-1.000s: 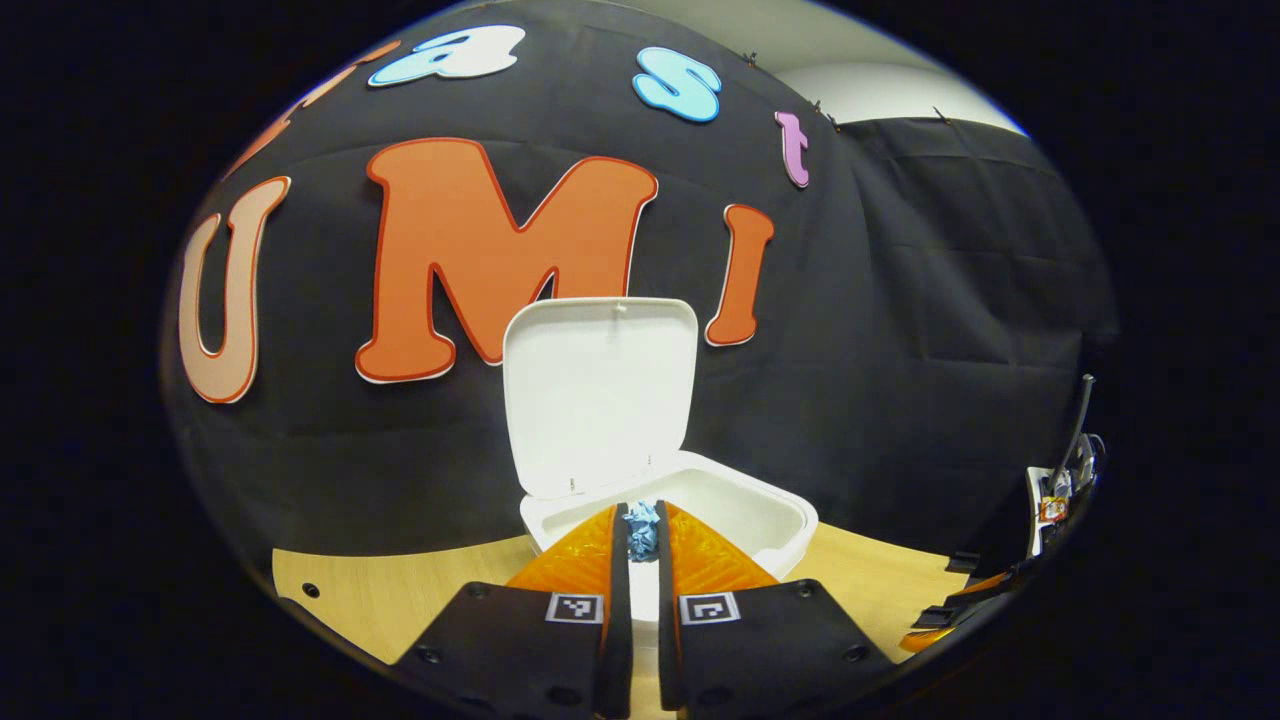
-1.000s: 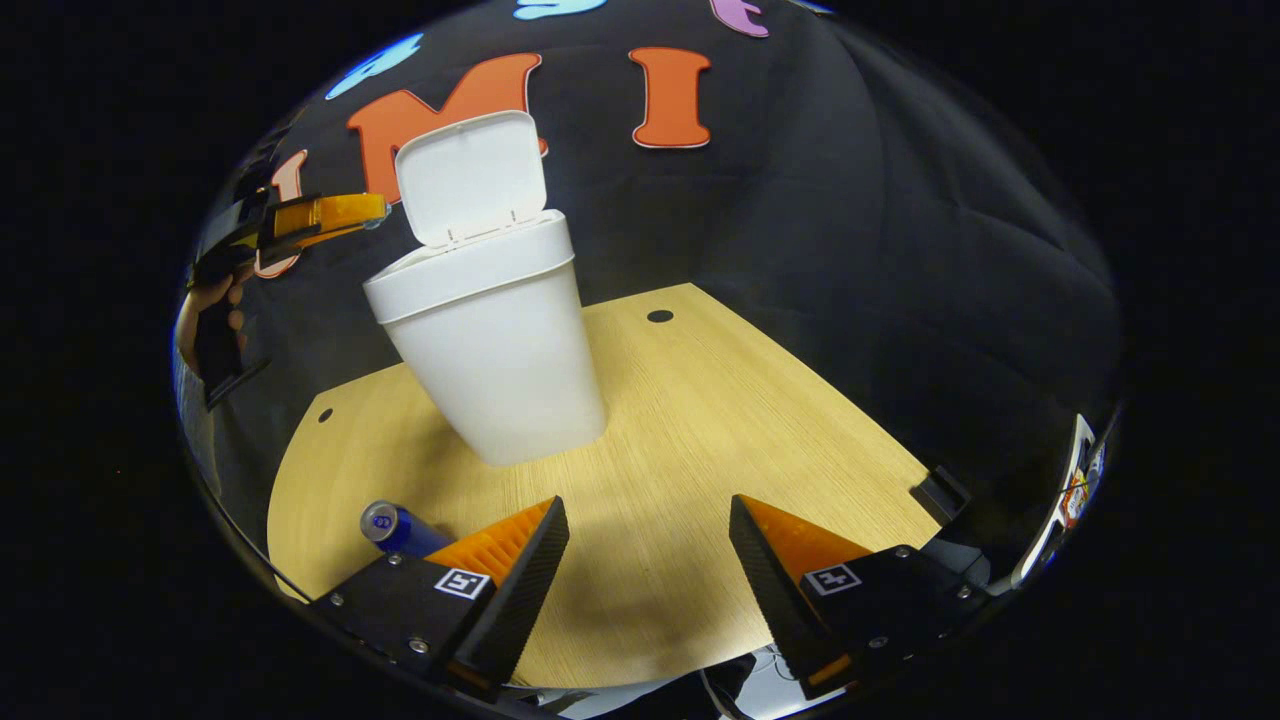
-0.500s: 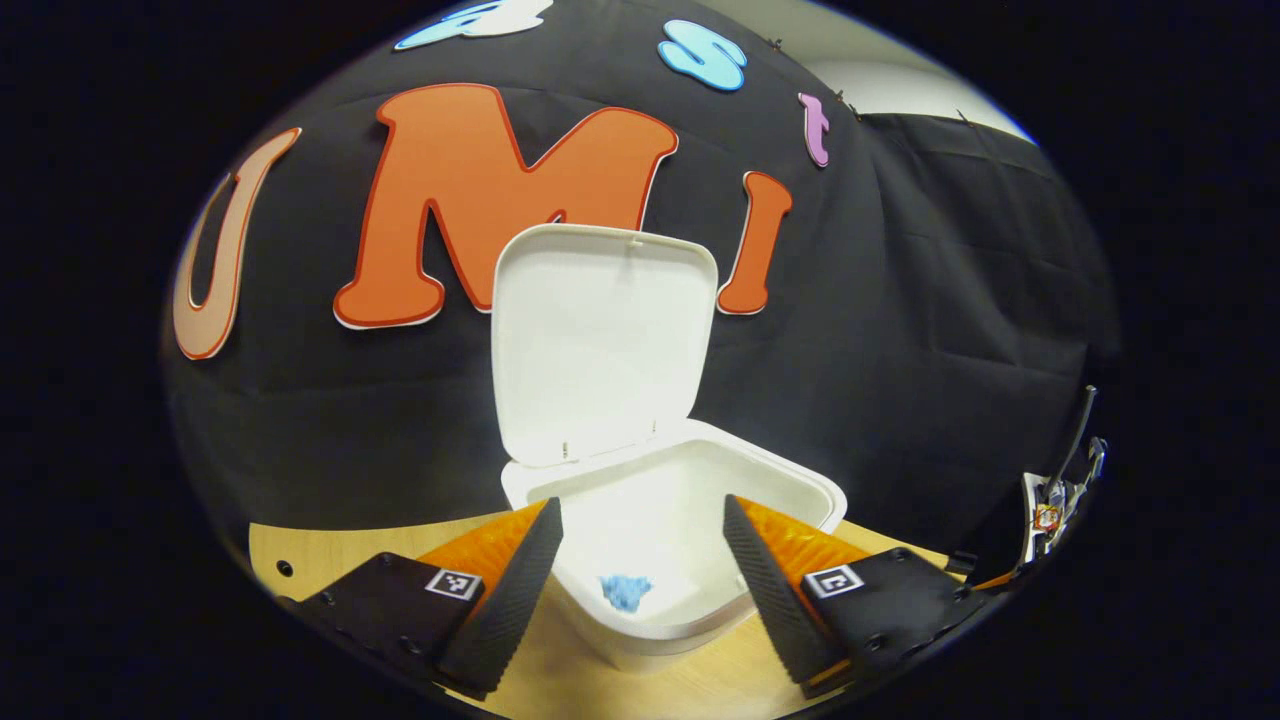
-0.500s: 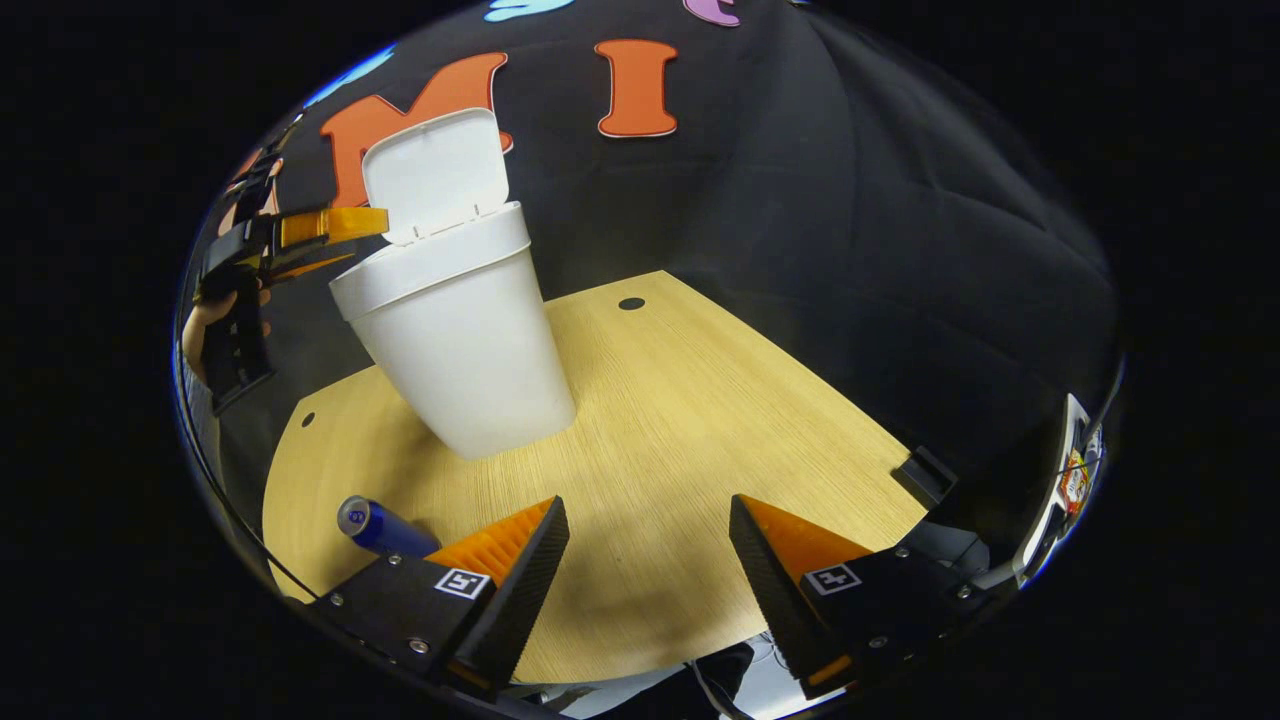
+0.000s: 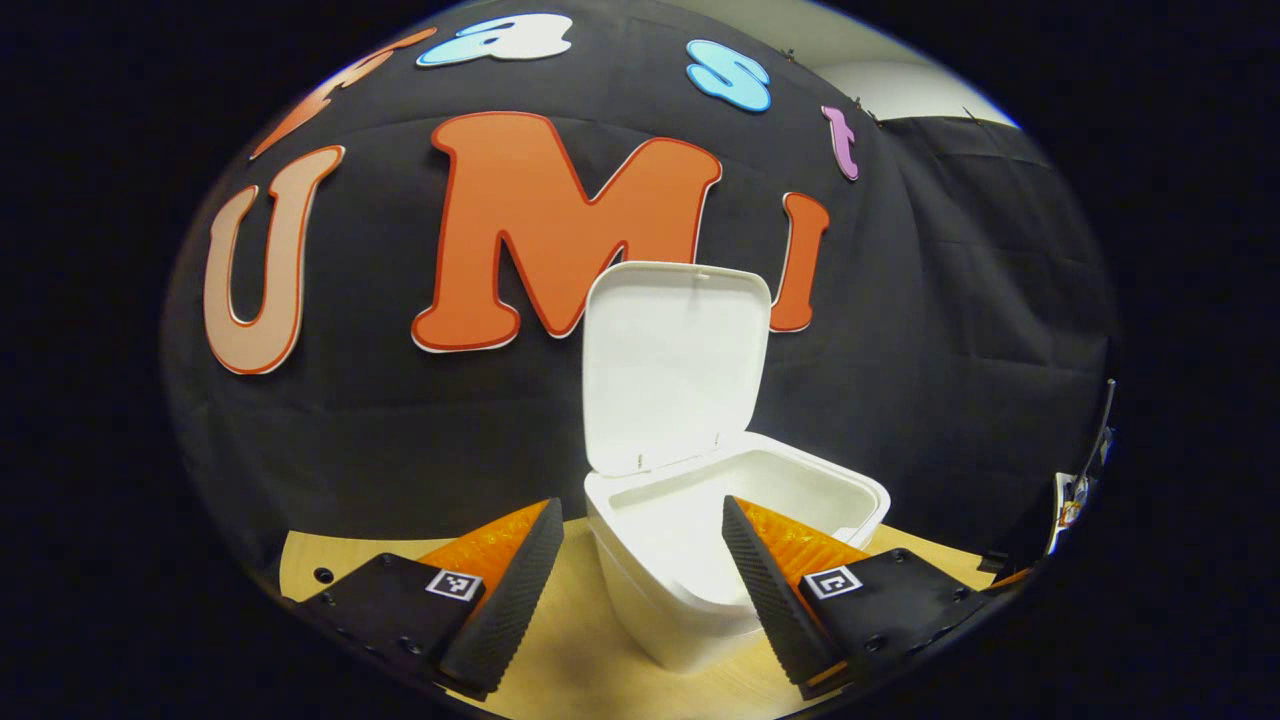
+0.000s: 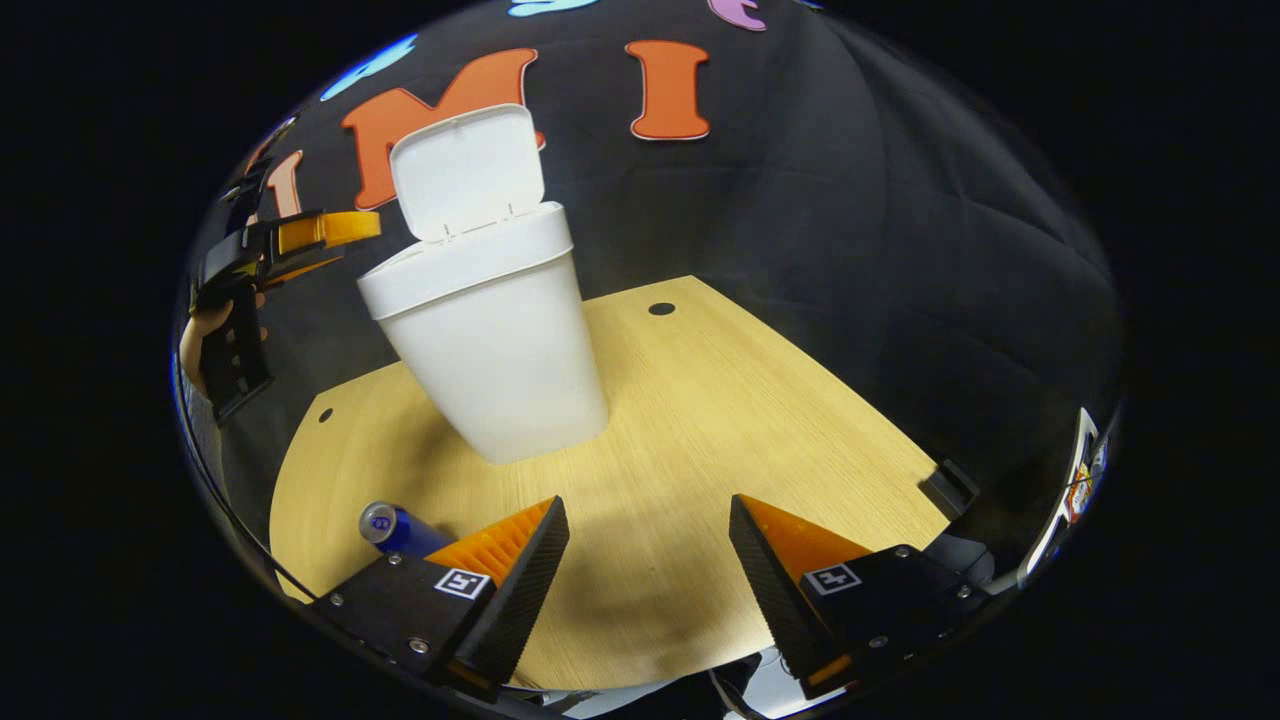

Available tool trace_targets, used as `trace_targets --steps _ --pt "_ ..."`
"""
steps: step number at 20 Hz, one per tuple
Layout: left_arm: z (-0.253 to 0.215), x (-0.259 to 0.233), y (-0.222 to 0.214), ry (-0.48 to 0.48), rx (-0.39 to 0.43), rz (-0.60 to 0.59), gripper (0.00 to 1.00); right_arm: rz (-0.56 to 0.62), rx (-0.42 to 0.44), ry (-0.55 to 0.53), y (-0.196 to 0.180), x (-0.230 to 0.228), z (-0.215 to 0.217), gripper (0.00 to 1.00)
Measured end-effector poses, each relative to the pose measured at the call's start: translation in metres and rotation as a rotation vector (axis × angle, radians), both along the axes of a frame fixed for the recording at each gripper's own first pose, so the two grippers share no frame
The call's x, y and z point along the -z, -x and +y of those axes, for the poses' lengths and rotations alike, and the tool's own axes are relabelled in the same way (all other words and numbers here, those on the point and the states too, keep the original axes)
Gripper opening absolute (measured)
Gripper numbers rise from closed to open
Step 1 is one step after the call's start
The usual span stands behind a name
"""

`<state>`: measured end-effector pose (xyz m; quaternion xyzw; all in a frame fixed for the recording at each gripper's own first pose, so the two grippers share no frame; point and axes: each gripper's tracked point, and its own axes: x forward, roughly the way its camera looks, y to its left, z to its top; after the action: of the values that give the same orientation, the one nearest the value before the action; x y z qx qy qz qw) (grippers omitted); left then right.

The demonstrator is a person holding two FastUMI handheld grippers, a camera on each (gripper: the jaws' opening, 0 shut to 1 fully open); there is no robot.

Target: Press the lid of the desktop garbage bin to open it, pick up the crumpled paper on the desktop and throw it into the bin, then pick up the pop can on the desktop and drop it into the bin, and finally close the garbage bin lid.

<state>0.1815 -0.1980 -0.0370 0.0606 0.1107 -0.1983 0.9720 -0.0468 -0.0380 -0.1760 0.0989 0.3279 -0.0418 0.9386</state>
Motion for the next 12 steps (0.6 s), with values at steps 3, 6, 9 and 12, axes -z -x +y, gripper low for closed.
trace_targets --steps 3,6,9,12 --pt "0.033 -0.004 0.004 -0.011 -0.051 -0.013 1.0 -0.012 -0.057 -0.003 -0.009 -0.005 0.023 0.98" --pt "0.07 -0.008 0.01 -0.009 -0.111 -0.024 1.0 -0.025 -0.125 0.002 -0.019 -0.012 0.051 0.98" --pt "0.109 -0.011 0.02 -0.006 -0.174 -0.033 1.0 -0.042 -0.2 0.004 -0.028 -0.02 0.084 0.98" --pt "0.146 -0.01 0.026 -0.008 -0.235 -0.036 1.0 -0.044 -0.284 0.008 -0.031 -0.022 0.119 0.98"
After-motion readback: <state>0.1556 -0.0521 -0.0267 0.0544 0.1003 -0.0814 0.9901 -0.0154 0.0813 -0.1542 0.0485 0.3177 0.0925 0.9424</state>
